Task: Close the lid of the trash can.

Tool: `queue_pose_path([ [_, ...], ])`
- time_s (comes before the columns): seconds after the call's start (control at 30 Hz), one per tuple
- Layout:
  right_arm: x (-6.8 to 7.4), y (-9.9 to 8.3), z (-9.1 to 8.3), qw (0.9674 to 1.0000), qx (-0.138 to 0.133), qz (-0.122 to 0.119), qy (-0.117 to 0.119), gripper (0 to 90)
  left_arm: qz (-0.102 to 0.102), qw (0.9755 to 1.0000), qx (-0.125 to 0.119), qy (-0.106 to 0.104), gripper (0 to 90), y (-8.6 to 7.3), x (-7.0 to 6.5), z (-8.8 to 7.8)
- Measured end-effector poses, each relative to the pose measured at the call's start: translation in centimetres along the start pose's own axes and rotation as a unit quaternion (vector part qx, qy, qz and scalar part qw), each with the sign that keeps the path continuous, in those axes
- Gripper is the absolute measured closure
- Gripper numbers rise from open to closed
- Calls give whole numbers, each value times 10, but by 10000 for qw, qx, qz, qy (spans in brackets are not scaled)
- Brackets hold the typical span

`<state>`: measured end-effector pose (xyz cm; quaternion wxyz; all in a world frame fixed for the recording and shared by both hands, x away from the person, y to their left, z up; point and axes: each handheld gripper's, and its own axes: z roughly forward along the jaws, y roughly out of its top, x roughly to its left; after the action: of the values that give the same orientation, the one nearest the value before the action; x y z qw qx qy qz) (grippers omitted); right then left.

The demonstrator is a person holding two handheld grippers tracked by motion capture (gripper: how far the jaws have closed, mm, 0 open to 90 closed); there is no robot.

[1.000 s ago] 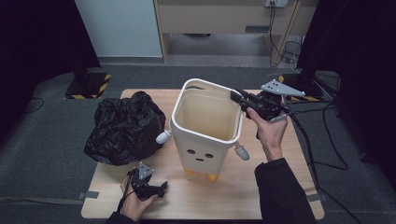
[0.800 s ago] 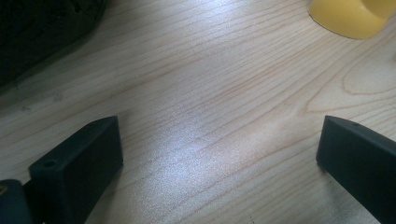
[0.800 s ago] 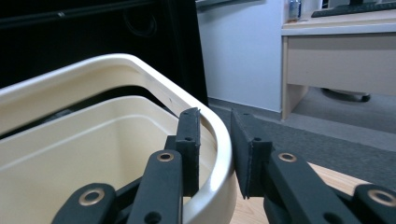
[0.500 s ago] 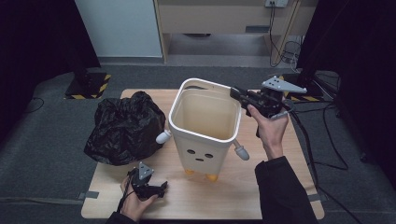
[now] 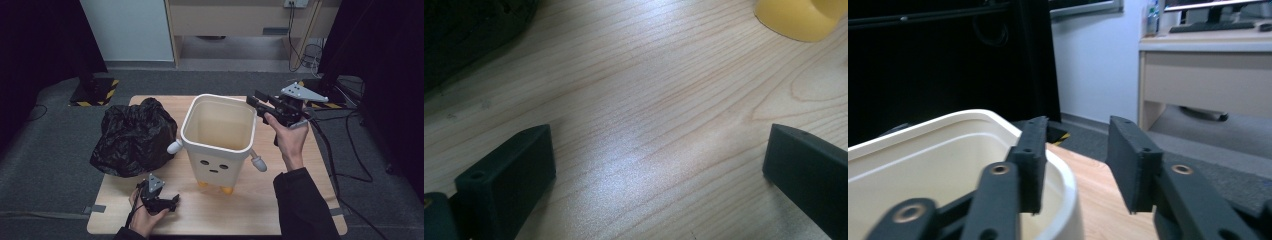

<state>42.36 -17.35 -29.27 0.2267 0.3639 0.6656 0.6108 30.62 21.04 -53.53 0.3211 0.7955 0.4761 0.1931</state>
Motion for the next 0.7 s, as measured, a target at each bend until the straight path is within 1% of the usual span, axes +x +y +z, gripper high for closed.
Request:
queue_pose_path([
  [0.1, -3, -2, -5, 9998, -90, -73, -140, 522, 1, 10000, 2, 0, 0, 0, 0, 0],
  [0.17, -4, -3, -8, 9997, -146, -69, -182, 494, 2, 10000, 0, 1, 0, 0, 0, 0],
  [0.23, -6, -5, -11, 9994, -197, -126, -250, 461, 0, 10000, 0, 1, 0, 0, 0, 0],
  [0.33, -8, -7, -16, 9992, -214, -163, -296, 441, 1, 10000, 1, 1, 0, 0, 0, 0],
  [0.43, -7, -9, -20, 9988, -194, -269, -348, 420, 0, 10000, 0, 0, 0, 0, 0, 0],
  [0.7, -9, -18, -31, 9984, -200, -313, -415, 384, 2, 10000, 1, 1, 0, 0, 0, 0],
])
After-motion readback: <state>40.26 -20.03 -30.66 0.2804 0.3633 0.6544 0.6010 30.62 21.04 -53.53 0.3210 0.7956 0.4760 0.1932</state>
